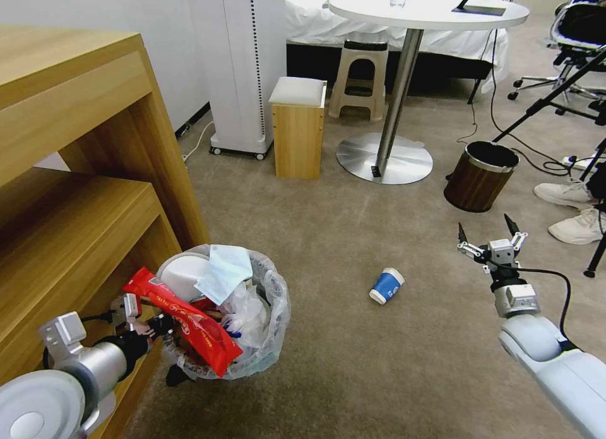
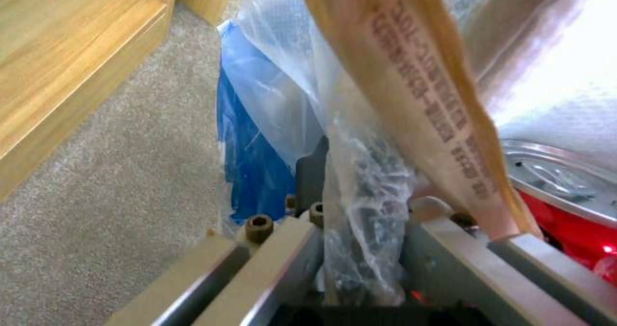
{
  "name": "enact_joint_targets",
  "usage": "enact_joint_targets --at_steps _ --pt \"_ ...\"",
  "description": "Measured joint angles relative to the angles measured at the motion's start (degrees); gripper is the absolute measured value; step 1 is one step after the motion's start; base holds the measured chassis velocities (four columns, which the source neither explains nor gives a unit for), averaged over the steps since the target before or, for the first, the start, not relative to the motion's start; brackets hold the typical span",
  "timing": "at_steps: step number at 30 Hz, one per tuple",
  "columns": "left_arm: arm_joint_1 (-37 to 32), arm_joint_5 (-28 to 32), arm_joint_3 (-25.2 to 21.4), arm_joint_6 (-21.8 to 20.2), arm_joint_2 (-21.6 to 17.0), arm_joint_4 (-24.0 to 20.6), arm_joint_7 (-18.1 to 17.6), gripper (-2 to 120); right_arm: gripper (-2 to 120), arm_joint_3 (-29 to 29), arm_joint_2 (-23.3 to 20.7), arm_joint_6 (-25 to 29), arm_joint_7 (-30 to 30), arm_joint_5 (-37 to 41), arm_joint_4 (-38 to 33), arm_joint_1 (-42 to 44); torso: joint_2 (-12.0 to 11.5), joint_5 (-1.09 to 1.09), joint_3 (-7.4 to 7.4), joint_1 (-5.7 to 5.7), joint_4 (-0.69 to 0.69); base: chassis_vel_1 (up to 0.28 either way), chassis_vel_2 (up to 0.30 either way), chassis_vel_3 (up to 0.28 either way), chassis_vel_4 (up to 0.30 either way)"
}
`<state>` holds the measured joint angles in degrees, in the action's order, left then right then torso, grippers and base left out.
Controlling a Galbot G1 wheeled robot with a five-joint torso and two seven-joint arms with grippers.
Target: Pick up the trash bin and place the garbage on the floor into it.
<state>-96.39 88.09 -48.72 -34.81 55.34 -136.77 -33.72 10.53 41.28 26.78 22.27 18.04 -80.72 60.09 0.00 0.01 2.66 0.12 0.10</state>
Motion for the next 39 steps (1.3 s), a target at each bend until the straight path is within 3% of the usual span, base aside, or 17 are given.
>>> enact_joint_targets --at_steps 39 --pt "-1.27 0.23 -0.93 0.15 -0.26 -0.27 0.41 0 100 1.54 0.25 1.47 0.89 -2.29 -1.20 2.28 0.00 -0.02 0.00 0.00 0.00 0.000 0.000 0.000 0.000"
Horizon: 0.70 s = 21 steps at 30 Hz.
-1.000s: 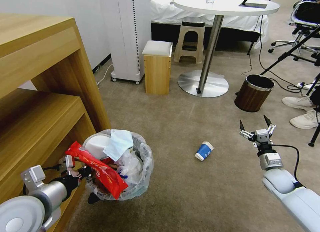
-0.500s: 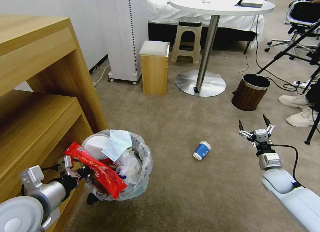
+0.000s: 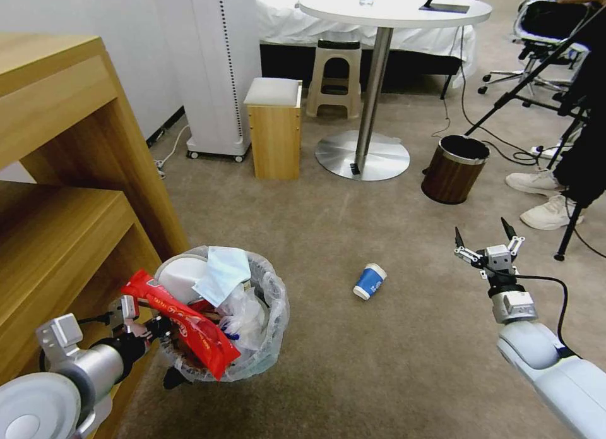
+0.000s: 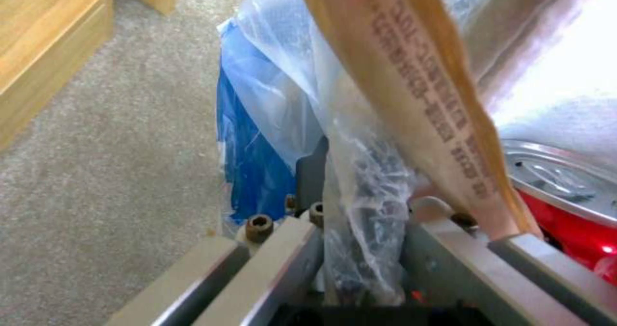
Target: Pick up the trash bin and place the garbage on the floor into it.
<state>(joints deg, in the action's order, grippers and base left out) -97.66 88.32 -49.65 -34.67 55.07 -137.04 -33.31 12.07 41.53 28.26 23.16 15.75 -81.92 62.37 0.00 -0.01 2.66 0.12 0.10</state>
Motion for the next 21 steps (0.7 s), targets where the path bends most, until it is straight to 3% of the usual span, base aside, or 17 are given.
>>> enact_joint_targets --at_steps 19,21 --pt "-1.02 -1.73 -0.44 0.12 -0.02 -0.36 1.02 0 100 1.41 -0.11 1.61 -2.00 4.43 -2.06 2.60 0.00 -0.02 0.00 0.00 0.01 0.000 0.000 0.000 0.000" --pt "-1.05 -2.28 -0.44 0.33 -0.12 -0.22 1.69 0 100 1.47 1.57 5.10 -2.71 2.05 0.11 1.63 0.00 0.02 0.00 0.00 0.01 0.000 0.000 0.000 0.000"
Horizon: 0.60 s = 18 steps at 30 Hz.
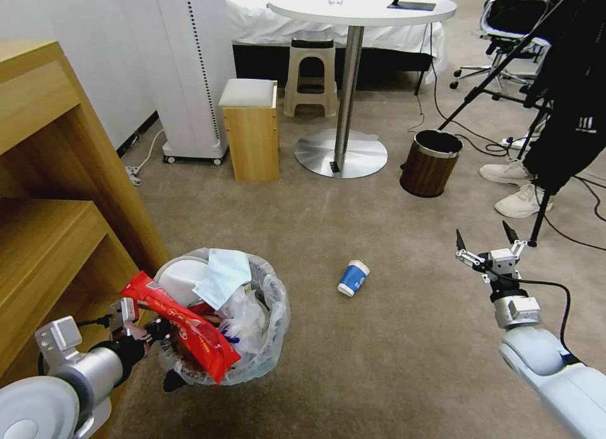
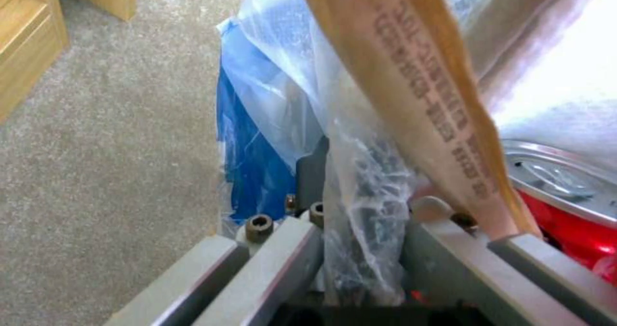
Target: Pick up the trash bin and place the garbage on the floor into it.
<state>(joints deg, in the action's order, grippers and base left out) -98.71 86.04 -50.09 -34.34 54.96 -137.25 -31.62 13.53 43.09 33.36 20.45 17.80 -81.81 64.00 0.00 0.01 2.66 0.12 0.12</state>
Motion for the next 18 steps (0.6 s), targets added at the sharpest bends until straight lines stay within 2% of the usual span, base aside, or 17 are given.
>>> enact_joint_targets --at_steps 1,4,18 --pt "-0.05 -0.01 0.01 0.00 -0.12 0.04 0.23 0 100 0.19 0.68 1.89 -0.72 -2.31 1.08 -0.61 0.00 0.01 0.00 0.00 -0.03 0.000 0.000 0.000 0.000" --pt "-0.15 0.19 -0.10 0.02 -0.49 0.11 0.36 0 100 0.67 1.03 3.01 -1.43 -3.67 1.36 -0.65 0.00 -0.02 0.00 0.00 -0.05 0.000 0.000 0.000 0.000" --pt "-0.07 1.41 -0.19 -0.05 -2.96 0.45 0.92 0 100 6.62 1.29 4.50 -3.28 -4.66 -0.34 5.87 0.00 -0.02 0.00 0.01 -0.01 0.000 0.000 0.000 0.000"
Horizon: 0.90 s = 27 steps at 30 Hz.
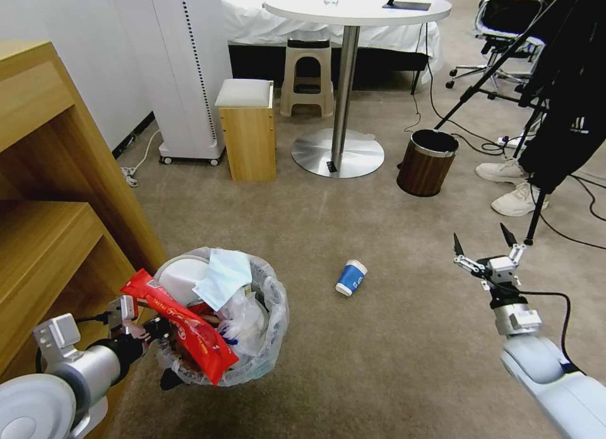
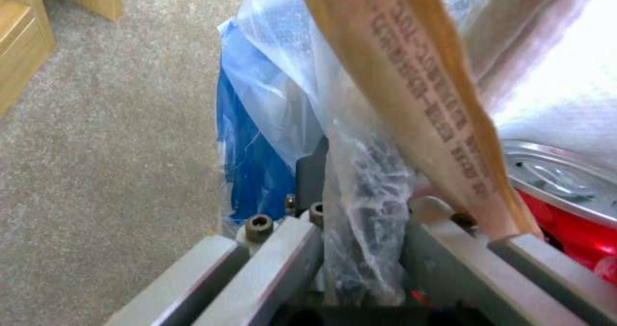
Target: Pick up the trash bin and place the garbage on the floor into it.
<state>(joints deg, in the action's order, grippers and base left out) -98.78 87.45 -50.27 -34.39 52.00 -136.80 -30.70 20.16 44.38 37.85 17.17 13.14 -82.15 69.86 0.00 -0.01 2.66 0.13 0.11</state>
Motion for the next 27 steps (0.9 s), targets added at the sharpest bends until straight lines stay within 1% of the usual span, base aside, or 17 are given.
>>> enact_joint_targets --at_steps 2,7,12,14,17,22,27 --pt "0.77 -0.09 0.36 -0.11 -0.51 0.45 0.02 0 100 0.74 0.08 0.37 -0.89 0.67 0.40 -0.01 0.00 0.01 0.00 0.00 -0.01 0.000 0.000 0.000 0.000" --pt "0.56 -0.08 0.12 0.09 -0.80 0.91 0.37 0 100 0.23 0.06 0.65 -1.38 0.84 0.82 -0.70 0.00 0.00 0.00 0.00 -0.01 0.000 0.000 0.000 0.000" --pt "0.98 -0.24 0.16 0.26 -0.87 1.47 0.74 0 100 -0.99 0.64 1.41 -1.81 0.77 1.57 -2.02 0.00 0.00 0.00 0.00 0.00 0.000 0.000 0.000 0.000" --pt "1.19 -0.30 0.38 0.26 -0.67 1.79 0.82 0 100 -2.05 1.23 2.61 -2.08 -0.48 2.41 -3.73 0.00 0.02 0.00 0.00 -0.04 0.000 0.000 0.000 0.000" --pt "1.35 -0.47 0.38 0.26 -0.60 2.20 0.84 0 100 -2.51 1.25 2.89 -2.28 -0.67 2.44 -4.09 0.00 -0.01 0.00 0.00 -0.01 0.000 0.000 0.000 0.000" --pt "1.39 -0.66 0.40 0.27 -0.34 2.38 1.02 0 100 -2.62 1.34 3.01 -3.00 -0.48 1.59 -3.90 0.00 0.00 0.00 0.00 -0.01 0.000 0.000 0.000 0.000" --pt "1.39 -1.03 0.42 0.28 -0.14 2.50 1.17 0 100 -2.47 1.36 1.99 -3.07 0.35 0.57 -3.34 0.00 0.00 0.00 0.00 -0.01 0.000 0.000 0.000 0.000"
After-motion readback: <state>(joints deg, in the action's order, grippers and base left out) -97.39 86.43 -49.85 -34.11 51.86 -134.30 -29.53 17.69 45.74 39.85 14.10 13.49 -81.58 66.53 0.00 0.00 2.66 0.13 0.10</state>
